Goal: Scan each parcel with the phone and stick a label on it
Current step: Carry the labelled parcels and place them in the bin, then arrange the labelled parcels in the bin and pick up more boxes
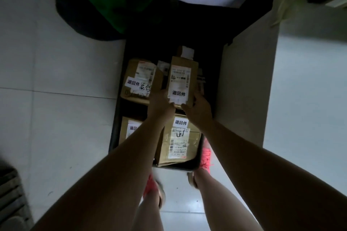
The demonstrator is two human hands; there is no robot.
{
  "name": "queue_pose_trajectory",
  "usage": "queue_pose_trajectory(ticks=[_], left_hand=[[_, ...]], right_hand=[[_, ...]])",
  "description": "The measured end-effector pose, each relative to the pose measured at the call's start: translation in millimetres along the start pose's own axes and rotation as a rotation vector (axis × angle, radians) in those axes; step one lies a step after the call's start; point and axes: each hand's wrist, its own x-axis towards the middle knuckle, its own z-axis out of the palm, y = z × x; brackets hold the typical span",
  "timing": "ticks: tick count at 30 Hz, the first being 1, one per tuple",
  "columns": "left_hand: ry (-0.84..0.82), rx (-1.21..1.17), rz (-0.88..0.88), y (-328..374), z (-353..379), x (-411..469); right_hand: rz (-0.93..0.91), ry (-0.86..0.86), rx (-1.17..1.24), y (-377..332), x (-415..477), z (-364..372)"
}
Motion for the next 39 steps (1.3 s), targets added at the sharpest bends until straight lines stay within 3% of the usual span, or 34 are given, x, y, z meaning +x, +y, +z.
queue_pose_trajectory(ticks=[6,12,21,25,29,33,39], left_hand=[[0.146,0.471,0.354,61,-93,-64],[0.314,0.818,0.566,156,-217,-146],[0.364,1.089,0.833,324,-303,-330],[0.404,0.943,0.991,404,-287,-425],[0.389,0.951,1.038,444,-235,-497],[0.379,1.008,1.041,460,-171,-554],[0.350,1.029,0.990,490,-73,-623]], right_hand=[[-0.112,0.091,-0.311,-58,-67,-63],[-0.233,0.234,-0.639,-154,-173,-172],[-0.173,0.512,-0.520,-226,-380,-343],[-0.140,0.619,-0.546,-197,-467,-422],[-0.084,0.638,-0.514,-134,-537,-478],[-0.095,0.701,-0.501,-59,-589,-513],[-0.084,0.658,-0.501,37,-635,-558]])
